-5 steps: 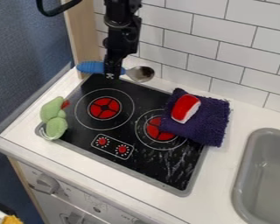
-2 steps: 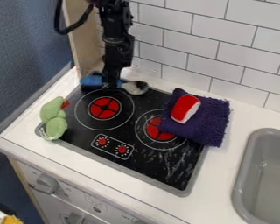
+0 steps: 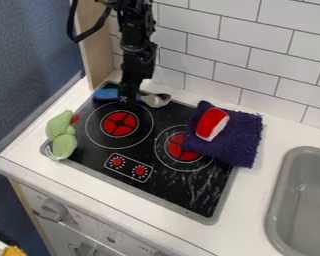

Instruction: Move the blue spoon to the top left side of the stove

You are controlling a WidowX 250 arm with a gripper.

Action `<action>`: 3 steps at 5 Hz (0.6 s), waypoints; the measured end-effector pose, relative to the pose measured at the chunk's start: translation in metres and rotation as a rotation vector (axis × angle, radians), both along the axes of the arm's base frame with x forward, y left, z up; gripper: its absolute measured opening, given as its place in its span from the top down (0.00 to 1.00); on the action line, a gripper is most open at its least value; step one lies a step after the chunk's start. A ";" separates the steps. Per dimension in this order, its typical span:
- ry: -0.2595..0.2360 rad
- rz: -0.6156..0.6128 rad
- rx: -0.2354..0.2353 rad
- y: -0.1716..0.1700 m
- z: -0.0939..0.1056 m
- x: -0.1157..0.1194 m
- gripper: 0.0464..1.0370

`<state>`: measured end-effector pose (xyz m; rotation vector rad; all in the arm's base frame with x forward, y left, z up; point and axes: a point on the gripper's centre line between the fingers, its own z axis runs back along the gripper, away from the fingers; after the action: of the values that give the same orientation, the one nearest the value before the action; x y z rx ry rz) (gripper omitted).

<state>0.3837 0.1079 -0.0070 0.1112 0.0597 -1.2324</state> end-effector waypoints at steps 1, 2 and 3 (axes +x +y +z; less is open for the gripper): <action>-0.008 -0.003 -0.003 -0.005 0.000 0.002 0.05; -0.004 0.006 -0.013 -0.007 -0.002 -0.001 0.03; -0.056 0.019 -0.009 -0.008 0.016 -0.002 0.04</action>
<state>0.3815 0.1000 0.0088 0.1373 0.0068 -1.2099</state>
